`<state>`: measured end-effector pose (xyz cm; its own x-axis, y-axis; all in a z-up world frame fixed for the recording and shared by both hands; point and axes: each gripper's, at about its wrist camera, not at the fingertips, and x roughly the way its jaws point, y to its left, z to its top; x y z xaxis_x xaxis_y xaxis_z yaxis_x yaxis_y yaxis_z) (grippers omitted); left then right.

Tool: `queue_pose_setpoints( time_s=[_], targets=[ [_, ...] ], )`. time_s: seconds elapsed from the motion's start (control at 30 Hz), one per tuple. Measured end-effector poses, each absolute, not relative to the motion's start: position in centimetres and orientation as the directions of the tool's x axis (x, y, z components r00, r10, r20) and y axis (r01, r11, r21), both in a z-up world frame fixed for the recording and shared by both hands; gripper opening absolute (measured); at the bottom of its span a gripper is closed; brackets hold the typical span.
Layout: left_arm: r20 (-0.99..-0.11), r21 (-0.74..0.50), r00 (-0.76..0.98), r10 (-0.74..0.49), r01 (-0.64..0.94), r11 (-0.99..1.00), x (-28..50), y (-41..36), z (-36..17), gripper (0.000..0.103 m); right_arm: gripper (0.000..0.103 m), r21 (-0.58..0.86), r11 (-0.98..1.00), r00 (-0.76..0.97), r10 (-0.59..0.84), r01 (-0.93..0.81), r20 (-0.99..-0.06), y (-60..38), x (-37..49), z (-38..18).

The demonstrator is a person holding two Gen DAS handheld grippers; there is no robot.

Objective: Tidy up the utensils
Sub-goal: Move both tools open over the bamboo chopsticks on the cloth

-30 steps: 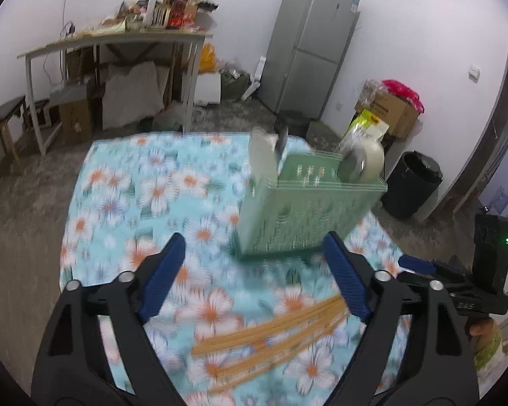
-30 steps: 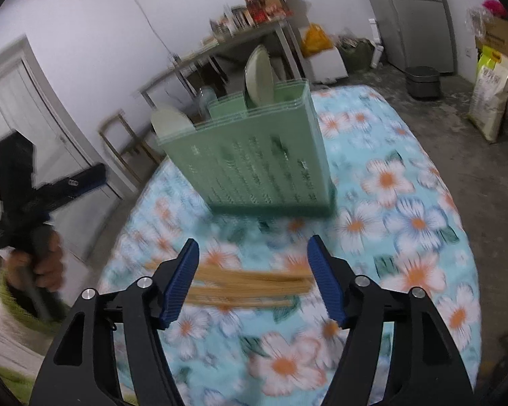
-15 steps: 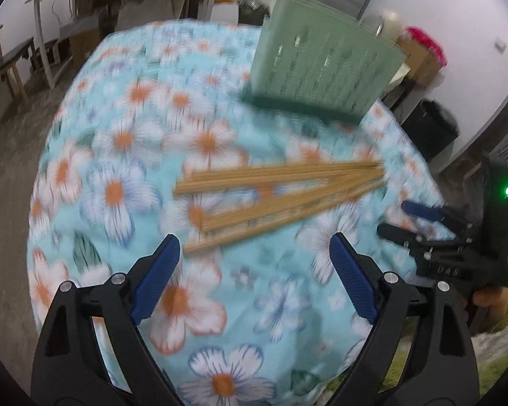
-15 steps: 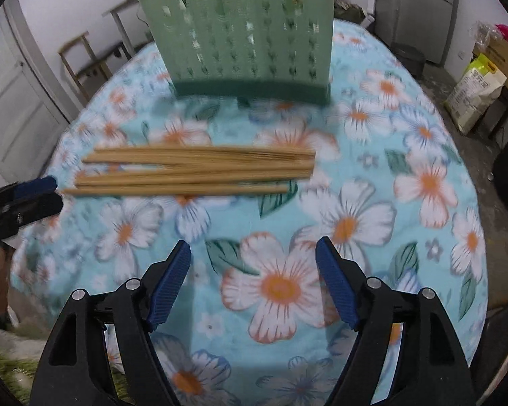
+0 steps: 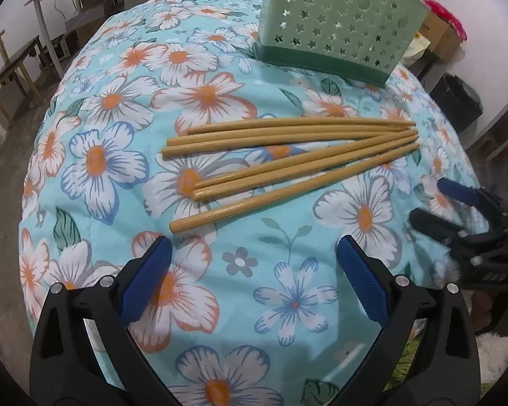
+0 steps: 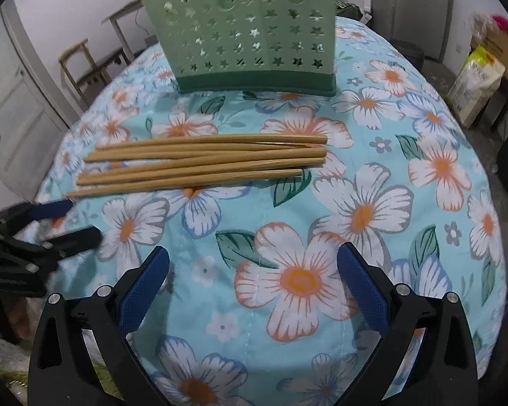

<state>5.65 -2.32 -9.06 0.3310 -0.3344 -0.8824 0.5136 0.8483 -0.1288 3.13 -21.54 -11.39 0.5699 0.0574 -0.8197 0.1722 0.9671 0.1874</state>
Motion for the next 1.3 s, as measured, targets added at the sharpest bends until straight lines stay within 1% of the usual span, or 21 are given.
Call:
queue_pose_setpoints(
  time_s=[0.13, 0.23, 0.33, 0.57, 0.73, 0.83, 0.9, 0.97, 1.0, 1.03, 1.07, 1.1, 1.13, 1.2, 1.23, 1.3],
  targets=[
    [-0.883, -0.102, 0.347, -0.316, 0.516, 0.851, 5.4, -2.6, -9.2, 0.095, 0.097, 0.322, 0.927, 0.636, 0.133, 0.191, -0.760, -23.1, 1.8, -11.5],
    [-0.871, -0.142, 0.345, -0.350, 0.506, 0.851, 5.5, -2.1, -9.1, 0.095, 0.097, 0.383, 0.902, 0.671, 0.161, 0.197, -0.724, -23.8, 0.8, -11.7],
    [-0.847, -0.220, 0.335, -0.413, 0.485, 0.846, 5.8, -1.0, -8.9, 0.095, 0.097, 0.400, 0.895, 0.688, 0.165, 0.196, -0.707, -23.5, 0.5, -11.8],
    [-0.797, -0.329, 0.323, -0.510, 0.476, 0.816, 6.1, 0.5, -8.9, 0.095, 0.097, 0.435, 0.878, 0.705, 0.180, 0.200, -0.686, -23.7, 0.0, -11.6],
    [-0.775, -0.367, 0.313, -0.549, 0.484, 0.794, 6.2, 1.1, -8.8, 0.095, 0.097, 0.400, 0.895, 0.666, 0.176, 0.200, -0.725, -23.4, 0.6, -11.4],
    [-0.737, -0.381, 0.334, -0.588, 0.512, 0.769, 5.7, 1.6, -7.8, 0.095, 0.097, 0.420, 0.884, 0.648, 0.198, 0.206, -0.735, -23.7, 0.9, -11.2],
    [-0.697, -0.364, 0.362, -0.619, 0.565, 0.740, 5.0, 1.6, -6.7, 0.095, 0.094, 0.450, 0.867, 0.639, 0.224, 0.214, -0.735, -24.3, 1.0, -11.0],
    [-0.668, -0.343, 0.373, -0.644, 0.614, 0.711, 4.5, 1.3, -5.7, 0.095, 0.083, 0.466, 0.857, 0.641, 0.234, 0.219, -0.731, -24.8, 1.1, -10.6],
    [-0.653, -0.329, 0.374, -0.658, 0.643, 0.692, 4.3, 0.9, -5.2, 0.095, 0.080, 0.472, 0.853, 0.642, 0.238, 0.220, -0.729, -25.0, 1.2, -10.5],
    [-0.646, -0.316, 0.372, -0.667, 0.664, 0.677, 4.3, 0.4, -4.9, 0.094, 0.074, 0.482, 0.847, 0.645, 0.240, 0.226, -0.725, -25.3, 1.3, -10.3],
    [-0.647, -0.293, 0.364, -0.670, 0.693, 0.659, 4.3, -0.5, -4.7, 0.087, 0.071, 0.486, 0.842, 0.647, 0.238, 0.234, -0.724, -25.6, 1.4, -10.1],
    [-0.657, -0.267, 0.360, -0.663, 0.711, 0.651, 4.3, -1.3, -4.7, 0.075, 0.070, 0.489, 0.840, 0.650, 0.238, 0.236, -0.722, -25.7, 1.5, -9.9],
    [-0.668, -0.239, 0.357, -0.652, 0.728, 0.643, 4.3, -2.2, -4.7, 0.071, 0.068, 0.492, 0.837, 0.653, 0.237, 0.238, -0.719, -25.9, 1.6, -9.7],
    [-0.685, -0.181, 0.349, -0.639, 0.768, 0.614, 4.3, -3.9, -5.0, 0.057, 0.065, 0.496, 0.834, 0.659, 0.236, 0.240, -0.714, -26.1, 1.7, -9.3],
    [-0.694, -0.149, 0.345, -0.632, 0.789, 0.595, 4.1, -4.8, -5.2, 0.054, 0.064, 0.502, 0.831, 0.664, 0.237, 0.239, -0.709, -26.2, 1.8, -9.0],
    [-0.716, -0.076, 0.345, -0.608, 0.826, 0.558, 3.7, -6.5, -5.7, 0.044, 0.063, 0.509, 0.827, 0.672, 0.237, 0.240, -0.701, -26.4, 1.8, -8.7]
  ],
)
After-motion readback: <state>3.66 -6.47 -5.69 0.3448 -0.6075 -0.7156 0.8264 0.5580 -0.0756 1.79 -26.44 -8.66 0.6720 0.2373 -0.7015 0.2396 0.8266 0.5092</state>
